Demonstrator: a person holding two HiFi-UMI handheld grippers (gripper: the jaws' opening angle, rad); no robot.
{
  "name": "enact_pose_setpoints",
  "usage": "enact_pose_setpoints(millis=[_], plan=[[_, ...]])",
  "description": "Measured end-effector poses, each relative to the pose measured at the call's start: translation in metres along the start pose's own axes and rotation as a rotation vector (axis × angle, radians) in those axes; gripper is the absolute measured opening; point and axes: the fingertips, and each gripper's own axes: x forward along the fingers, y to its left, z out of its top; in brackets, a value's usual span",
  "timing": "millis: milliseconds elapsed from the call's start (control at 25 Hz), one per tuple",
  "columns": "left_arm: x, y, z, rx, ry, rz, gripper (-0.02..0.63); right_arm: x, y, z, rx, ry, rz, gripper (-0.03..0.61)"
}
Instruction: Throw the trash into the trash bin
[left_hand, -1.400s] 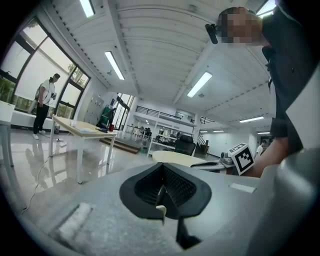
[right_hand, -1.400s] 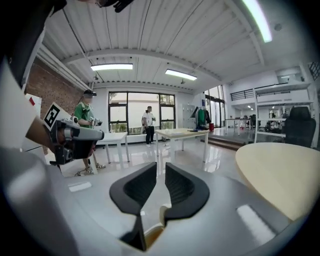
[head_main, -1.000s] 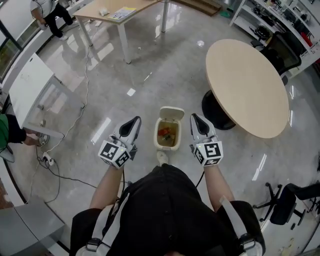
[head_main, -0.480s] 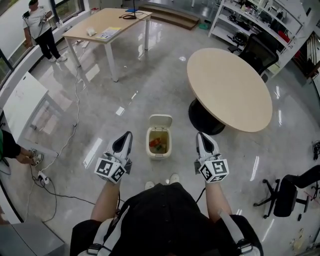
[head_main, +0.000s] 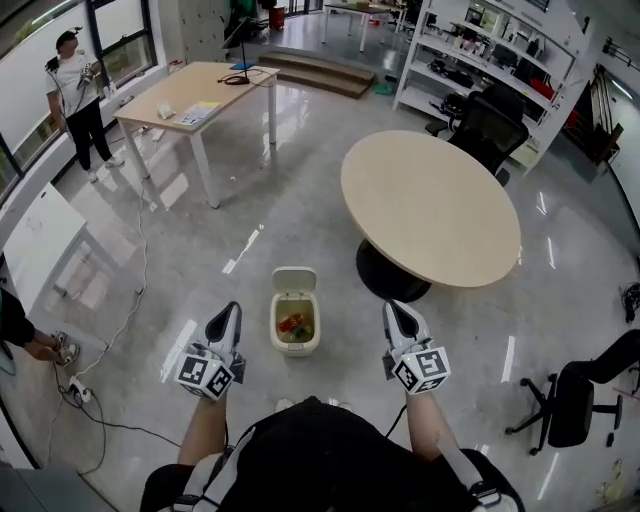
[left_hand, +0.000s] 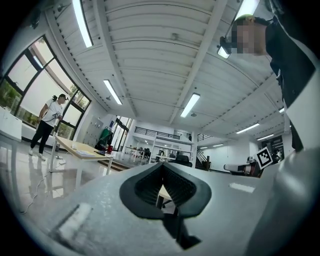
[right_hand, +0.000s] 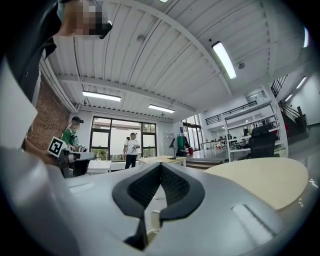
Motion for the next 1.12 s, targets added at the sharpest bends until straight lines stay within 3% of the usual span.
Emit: enact_pose_setpoints(millis=[200,360,560,720,1120], plan=[[0.0,-0.032,-0.013,-0.142,-0.025,-0.033,0.0,-0.034,-0.033,-0.02,0.173,0.022,-0.028,0.005],[-0.005,-0.037,-0.013,-0.141,-0.017,-0.013,0.0,-0.031,-0.041,-0.024,0.258,-0.014,-0.036,0.005],[-0.002,-0.039,-0.025,-0.097,-0.038,-0.017,0.0,-0.025,-0.04,-0.016,0.186,-0.019,0.008,0.005],[0.01,-0.049,-0.022,-0.062,-0.03,-0.034,0.0,-0.031,-0.052,-0.013,0.141,-0.022,-0.007,0.005],[0.029,-0.052,-0.002,-0.035,-0.053,-0.052,0.0,-0.046,-0.073,-0.012,0.164,-0.058,-0.091,0.005]])
